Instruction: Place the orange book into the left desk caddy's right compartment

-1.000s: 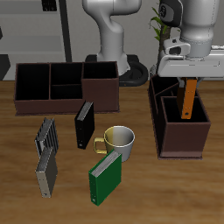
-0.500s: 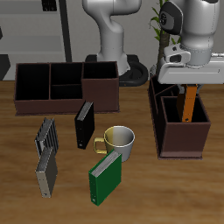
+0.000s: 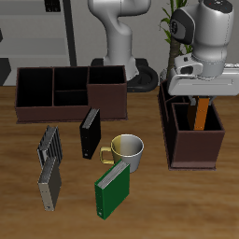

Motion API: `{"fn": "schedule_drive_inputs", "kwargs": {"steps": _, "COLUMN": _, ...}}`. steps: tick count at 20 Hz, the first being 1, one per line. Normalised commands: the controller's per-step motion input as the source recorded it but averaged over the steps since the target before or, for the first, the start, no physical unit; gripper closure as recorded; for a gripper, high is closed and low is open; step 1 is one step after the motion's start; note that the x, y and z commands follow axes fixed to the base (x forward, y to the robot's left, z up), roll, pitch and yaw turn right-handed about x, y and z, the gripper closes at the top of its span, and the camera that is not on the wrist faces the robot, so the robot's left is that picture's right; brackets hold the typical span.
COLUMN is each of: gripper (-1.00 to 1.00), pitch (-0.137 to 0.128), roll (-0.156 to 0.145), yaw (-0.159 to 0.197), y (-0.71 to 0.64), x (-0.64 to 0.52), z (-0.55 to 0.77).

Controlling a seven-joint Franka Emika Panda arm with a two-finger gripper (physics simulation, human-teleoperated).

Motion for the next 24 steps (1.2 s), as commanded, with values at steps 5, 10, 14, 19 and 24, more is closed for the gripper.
{"fn": "schedule_drive_inputs", "kwargs": {"steps": 5, "gripper": 1.0, "pitch": 0.046, "roll": -0.017, "yaw": -0.008, "y": -0.09, "x": 0.12, "z": -0.22}}
{"fn": "schedule_drive_inputs", "kwargs": {"steps": 10, "gripper": -1.0, "pitch": 0.035, "roll": 0.0, "yaw": -0.003, "y": -0.08, "x": 0.03, "z": -0.11}}
{"fn": "schedule_drive_inputs", "kwargs": {"steps": 14, "gripper": -1.0, "pitch": 0.014, "roll": 0.043, "yaw": -0.013, "y": 0.0, "x": -0.02, "z": 0.0}}
{"fn": "schedule_drive_inputs", "kwargs": {"steps": 19, "gripper": -1.0, "pitch": -0.021, "roll": 0.032, "yaw": -0.004, "y": -0.1, "x": -0.13, "z": 0.13}}
{"fn": "schedule_drive_inputs", "kwargs": {"steps": 24, "gripper": -1.0, "pitch": -0.052, "roll": 0.042, "yaw": 0.011, "y": -0.35, "x": -0.36, "z": 0.19}}
